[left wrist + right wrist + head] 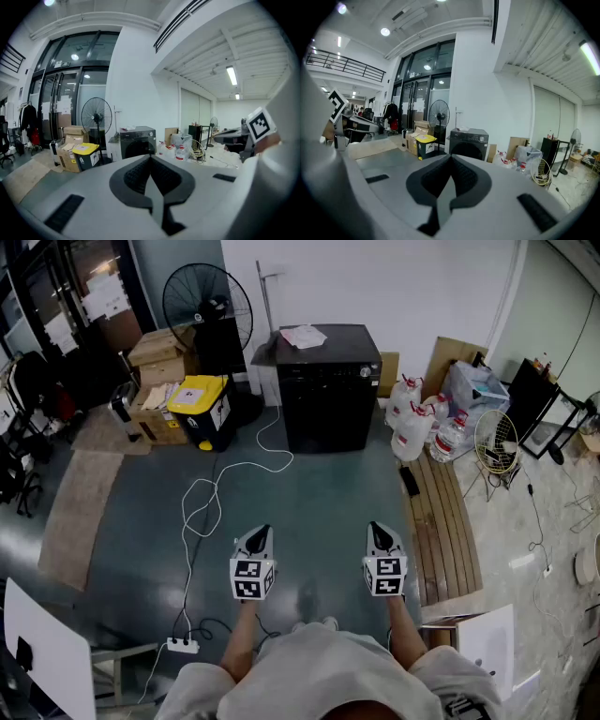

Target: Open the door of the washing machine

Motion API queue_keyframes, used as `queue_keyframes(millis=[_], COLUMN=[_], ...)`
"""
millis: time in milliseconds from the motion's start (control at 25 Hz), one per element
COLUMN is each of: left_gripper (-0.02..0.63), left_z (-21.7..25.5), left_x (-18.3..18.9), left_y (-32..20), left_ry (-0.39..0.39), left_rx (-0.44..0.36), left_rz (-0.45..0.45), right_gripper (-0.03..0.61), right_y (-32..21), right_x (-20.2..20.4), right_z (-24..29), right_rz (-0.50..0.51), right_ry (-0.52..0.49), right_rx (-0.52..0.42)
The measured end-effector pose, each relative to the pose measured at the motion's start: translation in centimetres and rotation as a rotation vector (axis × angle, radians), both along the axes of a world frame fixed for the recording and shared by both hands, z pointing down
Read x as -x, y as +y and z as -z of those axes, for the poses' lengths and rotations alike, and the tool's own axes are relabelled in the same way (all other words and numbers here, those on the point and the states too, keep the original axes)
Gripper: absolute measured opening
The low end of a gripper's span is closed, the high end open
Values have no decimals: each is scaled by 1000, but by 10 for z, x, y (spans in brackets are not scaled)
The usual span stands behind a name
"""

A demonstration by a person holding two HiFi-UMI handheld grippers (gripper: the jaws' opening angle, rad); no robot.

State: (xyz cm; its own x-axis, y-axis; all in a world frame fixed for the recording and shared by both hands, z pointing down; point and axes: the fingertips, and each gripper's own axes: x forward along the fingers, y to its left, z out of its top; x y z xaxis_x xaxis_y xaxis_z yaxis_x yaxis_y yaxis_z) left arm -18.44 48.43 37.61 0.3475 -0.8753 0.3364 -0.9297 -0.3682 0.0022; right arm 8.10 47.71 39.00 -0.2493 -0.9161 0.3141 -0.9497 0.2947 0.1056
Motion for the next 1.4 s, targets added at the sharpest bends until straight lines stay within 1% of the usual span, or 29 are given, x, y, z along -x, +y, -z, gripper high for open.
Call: queue_keyframes(millis=[280,400,560,600,640,680,720,960,1200,1400], left_gripper=[8,8,16,68,159,229,249,262,262,262], left_z=[-4,-3,-1,-1,0,-1,-1,-8,-8,-7], left_x=[-8,-14,-24,-28,-32,-37,-42,-64,-69,-68], left_y=[0,3,3,3,3,2,2,5,-1,-10], left_ry=[6,12,36,46,52,54,53,44,45,30], left_rx=[8,2,-6,-10,-13,-16,-17,-8,-6,-5], left_rz=[7,6,-17,-25,-34,-41,-45,-46,-17,-19], right_gripper=[-2,-2,-2,-2,-2,-2,-2,-2,-2,-2], right_y=[0,2,3,3,3,4,4,5,3,-5], right_x=[-8,-12,-16,-17,-20,-23,-26,-40,-47,-49], right_z=[-3,-4,-4,-4,-5,-5,-7,-17,-24,-24], right_rz=[7,17,26,29,32,34,37,60,80,80], right_ry=[-5,-27,-35,-35,-36,-38,-40,-42,-45,-55], right_rx=[8,9,6,6,6,7,10,24,37,26])
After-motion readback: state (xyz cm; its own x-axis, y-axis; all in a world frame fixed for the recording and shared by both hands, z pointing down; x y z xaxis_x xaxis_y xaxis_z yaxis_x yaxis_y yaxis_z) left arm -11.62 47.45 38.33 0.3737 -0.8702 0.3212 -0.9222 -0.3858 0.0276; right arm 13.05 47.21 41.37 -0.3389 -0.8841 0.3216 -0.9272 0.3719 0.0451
